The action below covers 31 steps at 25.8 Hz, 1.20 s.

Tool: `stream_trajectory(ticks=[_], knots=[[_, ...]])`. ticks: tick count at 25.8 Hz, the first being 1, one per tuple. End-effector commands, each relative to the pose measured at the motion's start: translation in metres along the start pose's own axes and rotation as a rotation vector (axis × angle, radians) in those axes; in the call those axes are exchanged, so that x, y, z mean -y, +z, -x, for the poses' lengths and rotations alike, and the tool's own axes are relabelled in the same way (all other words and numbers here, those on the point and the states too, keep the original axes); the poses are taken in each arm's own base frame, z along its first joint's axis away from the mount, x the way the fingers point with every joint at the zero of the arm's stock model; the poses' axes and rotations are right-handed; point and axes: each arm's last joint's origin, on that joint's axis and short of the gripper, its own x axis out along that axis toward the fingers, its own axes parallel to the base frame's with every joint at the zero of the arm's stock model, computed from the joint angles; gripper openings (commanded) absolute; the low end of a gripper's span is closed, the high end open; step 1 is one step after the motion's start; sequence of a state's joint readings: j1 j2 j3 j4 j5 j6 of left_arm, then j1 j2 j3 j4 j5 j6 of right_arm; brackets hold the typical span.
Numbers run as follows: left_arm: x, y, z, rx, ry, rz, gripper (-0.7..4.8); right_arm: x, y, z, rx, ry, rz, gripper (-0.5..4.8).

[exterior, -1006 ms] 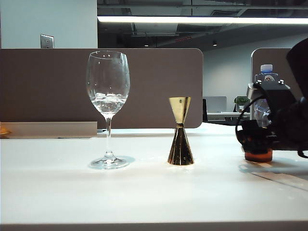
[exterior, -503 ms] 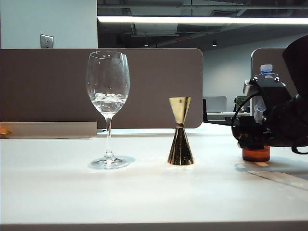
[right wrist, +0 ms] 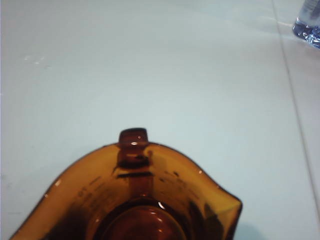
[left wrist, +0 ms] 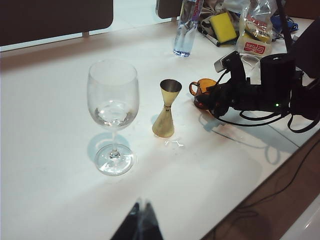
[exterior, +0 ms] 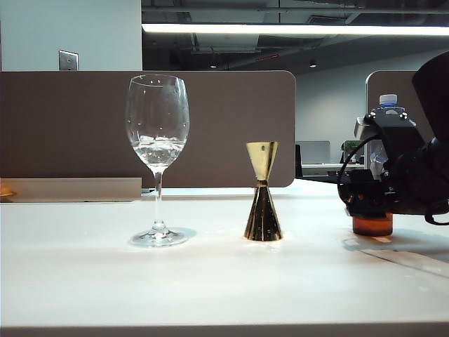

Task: Pick up the small amber measuring cup and pour the water in it into the jigger, then pick up the jigger and pour the water in it into the wine glass.

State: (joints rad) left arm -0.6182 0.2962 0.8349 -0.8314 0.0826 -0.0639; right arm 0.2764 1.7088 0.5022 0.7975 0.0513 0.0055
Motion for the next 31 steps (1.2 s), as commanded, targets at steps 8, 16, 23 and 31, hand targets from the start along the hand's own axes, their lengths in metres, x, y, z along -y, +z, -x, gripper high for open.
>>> stream_trajectory(ticks=[8, 16, 23, 31], knots=[[0.000, 0.002, 0.001, 0.012, -0.002, -0.005, -0.02, 0.000, -0.005, 0.000, -0.048, 0.007, 0.007, 1.00], [0.000, 0.002, 0.001, 0.012, -0.002, -0.005, -0.02, 0.000, -0.002, 0.002, -0.042, 0.007, 0.007, 0.11], [0.000, 0.002, 0.001, 0.012, -0.002, -0.005, -0.02, 0.000, 0.005, 0.007, -0.019, 0.007, 0.008, 0.05], [0.000, 0.002, 0.001, 0.012, -0.002, -0.005, -0.02, -0.001, 0.003, 0.007, -0.042, 0.016, 0.009, 0.00]])
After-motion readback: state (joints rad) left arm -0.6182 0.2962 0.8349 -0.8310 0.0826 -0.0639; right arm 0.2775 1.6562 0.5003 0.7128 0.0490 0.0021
